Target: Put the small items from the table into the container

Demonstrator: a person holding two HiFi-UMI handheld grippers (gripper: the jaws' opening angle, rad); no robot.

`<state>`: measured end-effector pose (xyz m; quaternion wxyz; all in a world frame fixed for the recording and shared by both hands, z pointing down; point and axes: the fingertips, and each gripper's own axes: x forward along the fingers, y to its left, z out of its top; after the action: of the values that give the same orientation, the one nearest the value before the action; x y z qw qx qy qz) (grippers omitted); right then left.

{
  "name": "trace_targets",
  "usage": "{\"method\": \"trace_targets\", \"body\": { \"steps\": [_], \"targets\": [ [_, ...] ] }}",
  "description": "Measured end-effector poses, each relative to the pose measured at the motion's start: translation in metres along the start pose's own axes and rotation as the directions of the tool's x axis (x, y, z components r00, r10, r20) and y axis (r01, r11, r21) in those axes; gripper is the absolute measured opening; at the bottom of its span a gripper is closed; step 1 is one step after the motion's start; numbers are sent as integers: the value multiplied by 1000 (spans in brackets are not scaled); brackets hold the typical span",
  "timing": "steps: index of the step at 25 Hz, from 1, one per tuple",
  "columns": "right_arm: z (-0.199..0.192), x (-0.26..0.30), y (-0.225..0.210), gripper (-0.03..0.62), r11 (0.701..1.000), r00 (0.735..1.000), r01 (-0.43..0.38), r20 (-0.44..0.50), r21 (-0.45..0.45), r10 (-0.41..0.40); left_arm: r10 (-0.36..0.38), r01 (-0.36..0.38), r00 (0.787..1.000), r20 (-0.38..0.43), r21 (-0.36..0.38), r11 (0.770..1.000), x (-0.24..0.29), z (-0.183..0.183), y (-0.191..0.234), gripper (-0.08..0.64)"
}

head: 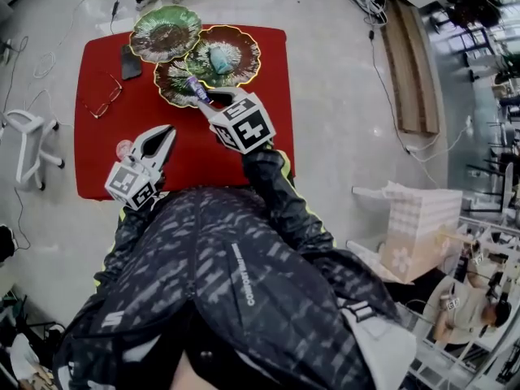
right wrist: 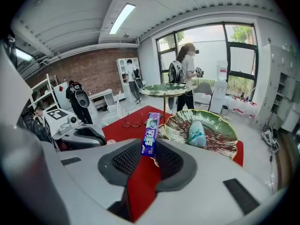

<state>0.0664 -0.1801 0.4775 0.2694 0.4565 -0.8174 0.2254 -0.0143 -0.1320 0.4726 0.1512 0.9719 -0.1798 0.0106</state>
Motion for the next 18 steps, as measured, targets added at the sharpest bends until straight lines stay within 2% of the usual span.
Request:
{"method": "trace_targets", "body": {
  "steps": [8, 18],
  "targets": [
    [10, -14, -44, 100, 996, 996, 84, 27, 31, -85, -19, 19, 1000, -1, 16, 1000, 8, 8, -3, 13],
    [18, -29, -94, 101, 983, 983, 180, 25, 30, -181, -2, 2, 1000, -8, 28, 1000, 8, 14, 8, 12]
  ]
}}
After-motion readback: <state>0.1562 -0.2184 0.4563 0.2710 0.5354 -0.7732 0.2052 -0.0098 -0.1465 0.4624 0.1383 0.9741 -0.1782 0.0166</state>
